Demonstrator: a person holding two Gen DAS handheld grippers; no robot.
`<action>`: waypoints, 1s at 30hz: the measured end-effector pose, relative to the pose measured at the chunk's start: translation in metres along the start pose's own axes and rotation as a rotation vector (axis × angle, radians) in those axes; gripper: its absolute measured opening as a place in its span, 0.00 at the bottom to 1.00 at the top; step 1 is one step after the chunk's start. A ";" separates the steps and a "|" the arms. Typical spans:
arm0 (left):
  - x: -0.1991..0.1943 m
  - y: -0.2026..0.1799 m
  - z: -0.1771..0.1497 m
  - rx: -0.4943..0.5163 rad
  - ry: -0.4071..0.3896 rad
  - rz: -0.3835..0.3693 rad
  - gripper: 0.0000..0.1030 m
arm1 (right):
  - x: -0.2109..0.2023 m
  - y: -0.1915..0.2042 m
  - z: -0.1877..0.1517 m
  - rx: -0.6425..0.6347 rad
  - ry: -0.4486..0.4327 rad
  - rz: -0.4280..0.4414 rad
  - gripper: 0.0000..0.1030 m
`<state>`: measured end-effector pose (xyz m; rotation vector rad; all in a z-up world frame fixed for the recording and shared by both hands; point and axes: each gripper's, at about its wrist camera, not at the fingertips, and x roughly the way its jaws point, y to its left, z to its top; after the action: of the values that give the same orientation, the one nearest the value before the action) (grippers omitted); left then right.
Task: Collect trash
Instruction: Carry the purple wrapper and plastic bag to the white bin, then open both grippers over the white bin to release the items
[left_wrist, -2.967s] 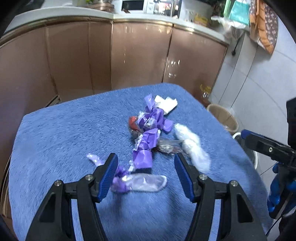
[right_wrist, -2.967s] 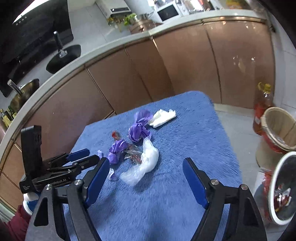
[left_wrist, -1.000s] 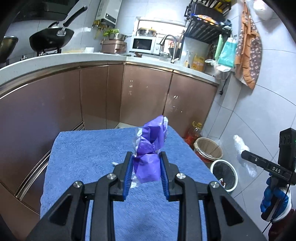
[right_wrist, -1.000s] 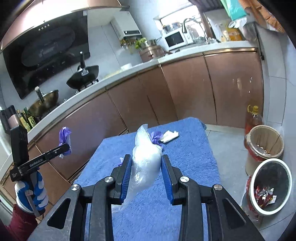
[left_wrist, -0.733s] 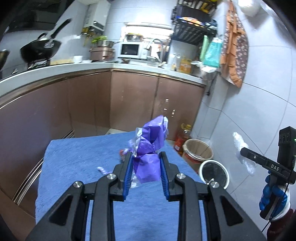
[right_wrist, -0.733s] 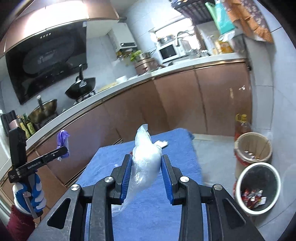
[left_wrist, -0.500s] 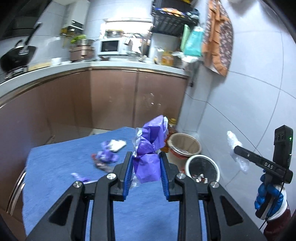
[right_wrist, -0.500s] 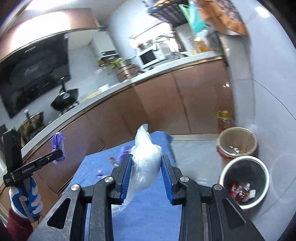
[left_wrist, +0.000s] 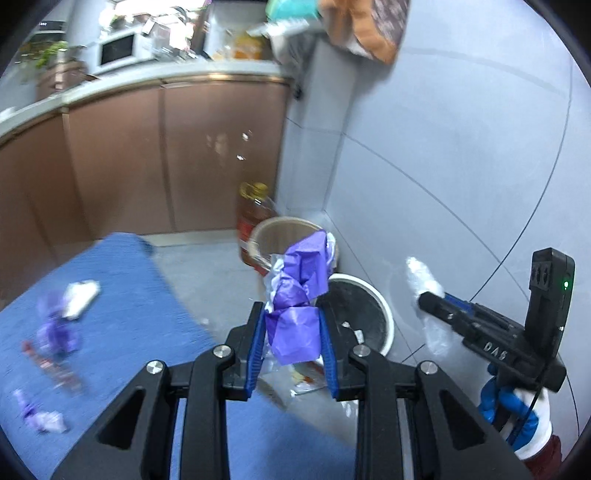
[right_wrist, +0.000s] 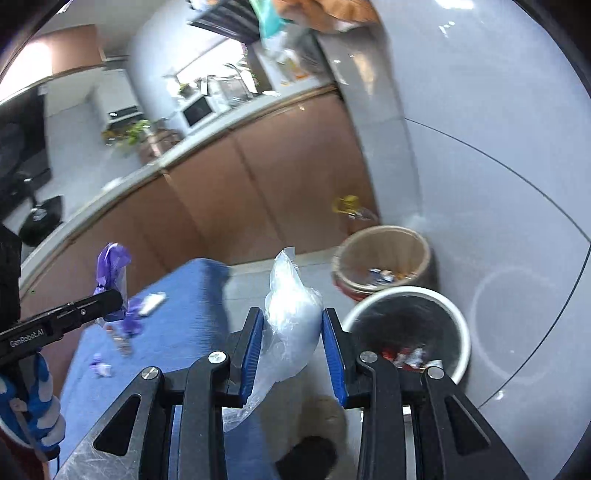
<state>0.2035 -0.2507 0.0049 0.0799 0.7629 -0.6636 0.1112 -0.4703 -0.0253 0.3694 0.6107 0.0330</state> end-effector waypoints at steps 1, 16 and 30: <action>0.015 -0.006 0.003 0.003 0.016 -0.014 0.25 | 0.006 -0.007 0.000 0.002 0.004 -0.021 0.30; 0.201 -0.044 0.024 -0.041 0.212 -0.128 0.27 | 0.100 -0.084 -0.010 0.030 0.105 -0.233 0.31; 0.218 -0.044 0.029 -0.103 0.207 -0.175 0.48 | 0.108 -0.096 -0.028 0.040 0.138 -0.315 0.48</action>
<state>0.3112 -0.4094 -0.1110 -0.0128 1.0105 -0.7895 0.1767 -0.5360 -0.1396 0.3076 0.8016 -0.2577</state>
